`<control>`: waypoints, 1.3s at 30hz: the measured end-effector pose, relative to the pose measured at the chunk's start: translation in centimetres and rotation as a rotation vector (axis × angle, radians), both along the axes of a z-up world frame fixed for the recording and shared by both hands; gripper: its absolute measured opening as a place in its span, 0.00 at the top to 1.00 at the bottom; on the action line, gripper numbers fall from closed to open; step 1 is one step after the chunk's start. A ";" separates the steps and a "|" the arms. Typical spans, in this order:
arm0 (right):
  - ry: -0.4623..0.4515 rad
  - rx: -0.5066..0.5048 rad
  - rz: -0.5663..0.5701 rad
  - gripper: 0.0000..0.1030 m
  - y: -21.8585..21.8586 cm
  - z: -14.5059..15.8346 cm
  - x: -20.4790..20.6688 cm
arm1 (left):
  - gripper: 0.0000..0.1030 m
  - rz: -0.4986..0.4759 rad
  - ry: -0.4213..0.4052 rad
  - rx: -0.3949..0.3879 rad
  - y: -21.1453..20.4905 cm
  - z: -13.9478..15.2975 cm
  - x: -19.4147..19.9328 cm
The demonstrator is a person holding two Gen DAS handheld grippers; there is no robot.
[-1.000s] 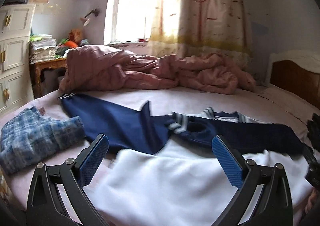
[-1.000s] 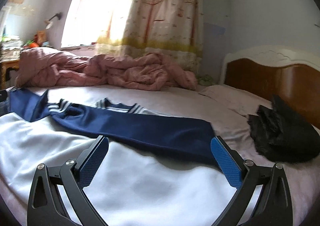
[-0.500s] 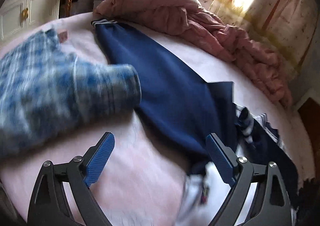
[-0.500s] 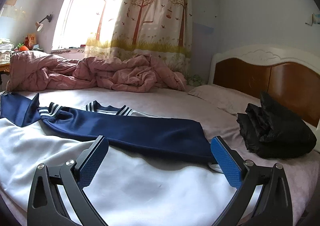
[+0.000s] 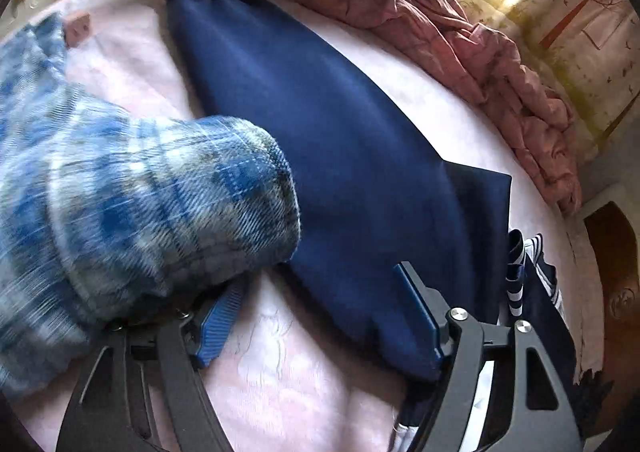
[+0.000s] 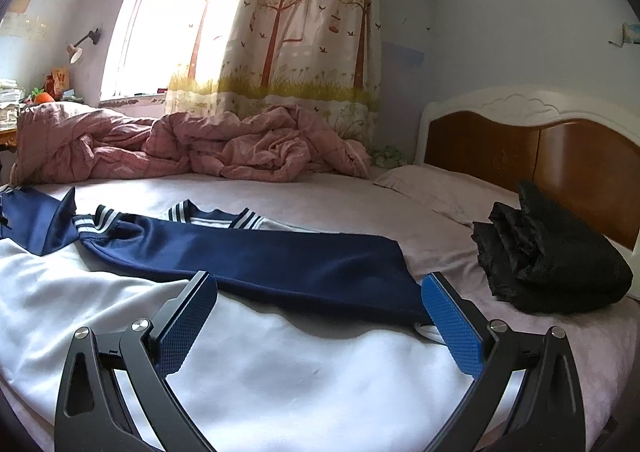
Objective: Fold large clothes
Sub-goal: 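Grasp the other navy sleeve beside the plaid shirt with the left tool, then fold the navy sleeve across the jacket body with the left tool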
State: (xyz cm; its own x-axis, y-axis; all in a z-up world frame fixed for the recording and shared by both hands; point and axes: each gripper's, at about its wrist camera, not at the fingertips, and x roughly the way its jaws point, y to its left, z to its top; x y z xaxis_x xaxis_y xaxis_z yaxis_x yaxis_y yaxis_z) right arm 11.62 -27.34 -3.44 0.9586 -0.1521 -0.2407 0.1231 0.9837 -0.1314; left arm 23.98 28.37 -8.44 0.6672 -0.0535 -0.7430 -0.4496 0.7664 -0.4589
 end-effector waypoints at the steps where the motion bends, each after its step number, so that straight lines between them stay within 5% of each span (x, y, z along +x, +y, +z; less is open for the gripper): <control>1: 0.006 -0.001 0.001 0.00 0.0 0.0 0.1 | 0.30 0.012 -0.017 -0.027 0.5 -0.2 -0.1; 4: 0.020 0.000 0.002 0.00 0.0 -0.1 0.3 | 0.34 0.016 -0.052 -0.048 1.4 -0.3 0.6; 6: 0.021 0.007 0.001 0.00 -0.2 -0.2 0.3 | 0.65 0.043 -0.030 0.041 1.3 -0.2 1.2; 7: 0.022 0.012 -0.001 0.00 -0.3 -0.2 0.2 | 0.94 0.041 -0.034 0.070 0.9 -0.1 1.3; 8: 0.023 0.015 -0.001 0.00 -0.3 -0.2 0.4 | 0.98 0.002 -0.066 0.053 0.4 0.0 1.3; 10: 0.026 0.023 0.000 0.00 -0.5 -0.2 0.5 | 0.98 -0.068 -0.211 0.034 -1.2 2.0 0.4; 13: 0.034 0.031 -0.001 0.00 -0.6 -0.1 0.8 | 0.98 -0.152 -0.397 0.177 -5.5 6.9 -2.0; 16: 0.044 0.022 0.001 0.00 -0.5 -0.2 1.0 | 0.98 -0.345 -0.544 0.189 -11.7 11.0 -4.4; 21: 0.044 0.012 0.004 0.00 -0.1 -0.3 0.9 | 0.97 -0.586 -0.464 0.190 -22.5 9.6 -4.4; 24: 0.044 0.014 0.006 0.00 -0.2 -0.3 0.9 | 0.96 -0.640 -0.333 0.222 -26.2 5.7 -2.7; 27: 0.040 0.015 0.008 0.00 -0.2 -0.2 0.8 | 0.59 -0.626 -0.234 0.269 -27.0 3.4 -2.5; 28: 0.038 0.016 0.009 0.00 -0.2 -0.2 0.8 | 0.48 -0.607 -0.254 0.266 -26.5 3.6 -3.3; 32: 0.045 0.012 0.017 0.00 0.1 -0.3 0.8 | 0.30 -0.501 -0.355 0.282 -22.9 7.1 -6.1; 35: 0.049 0.009 0.018 0.00 0.2 -0.3 0.9 | 0.24 -0.325 -0.401 0.302 -17.9 9.0 -6.0; 39: 0.046 0.009 0.016 0.00 0.3 -0.2 0.8 | 0.24 -0.149 -0.276 0.253 -10.5 7.5 -3.7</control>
